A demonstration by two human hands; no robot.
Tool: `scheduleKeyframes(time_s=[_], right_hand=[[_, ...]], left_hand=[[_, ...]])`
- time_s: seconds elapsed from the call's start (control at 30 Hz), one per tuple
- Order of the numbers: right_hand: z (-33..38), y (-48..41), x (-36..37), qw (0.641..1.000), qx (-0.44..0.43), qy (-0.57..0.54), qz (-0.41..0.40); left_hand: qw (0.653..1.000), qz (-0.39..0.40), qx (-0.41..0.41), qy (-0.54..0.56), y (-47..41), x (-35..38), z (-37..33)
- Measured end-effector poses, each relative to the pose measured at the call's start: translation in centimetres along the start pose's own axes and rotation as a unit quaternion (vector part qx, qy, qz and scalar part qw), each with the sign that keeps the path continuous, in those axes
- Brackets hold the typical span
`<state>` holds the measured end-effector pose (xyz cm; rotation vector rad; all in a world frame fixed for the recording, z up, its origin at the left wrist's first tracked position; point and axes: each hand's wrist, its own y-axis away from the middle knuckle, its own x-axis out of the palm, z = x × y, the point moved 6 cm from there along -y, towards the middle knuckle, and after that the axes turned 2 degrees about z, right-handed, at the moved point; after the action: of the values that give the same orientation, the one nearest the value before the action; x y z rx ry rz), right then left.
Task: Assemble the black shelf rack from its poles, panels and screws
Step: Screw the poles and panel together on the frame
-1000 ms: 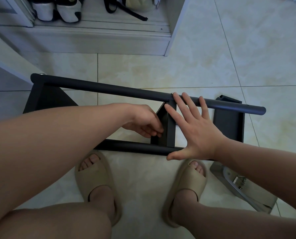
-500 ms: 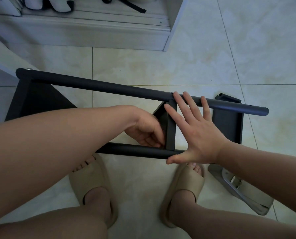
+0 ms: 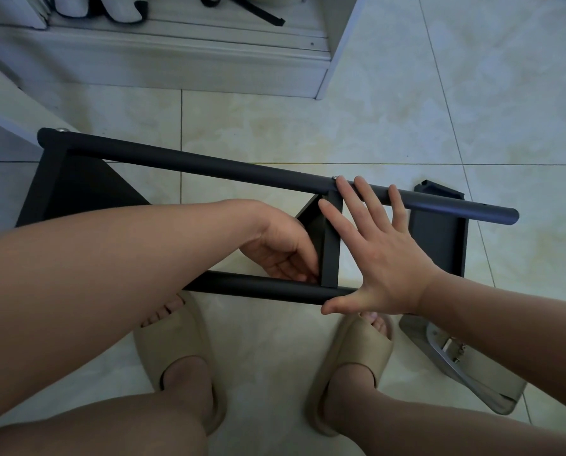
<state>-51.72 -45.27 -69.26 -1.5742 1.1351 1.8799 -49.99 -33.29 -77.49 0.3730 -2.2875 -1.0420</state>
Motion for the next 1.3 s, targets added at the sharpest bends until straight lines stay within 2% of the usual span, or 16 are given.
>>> scheduleKeyframes(time_s=[0.37, 1.3], right_hand=[[0.0, 0.0, 0.0, 1.000, 0.001, -0.002, 0.001], [-0.1, -0.1, 0.2, 1.000, 0.001, -0.008, -0.005]], left_hand=[[1.000, 0.000, 0.001, -0.012, 0.1, 0.2, -0.3], [0.989, 0.008, -0.017, -0.150, -0.2, -0.6, -1.3]])
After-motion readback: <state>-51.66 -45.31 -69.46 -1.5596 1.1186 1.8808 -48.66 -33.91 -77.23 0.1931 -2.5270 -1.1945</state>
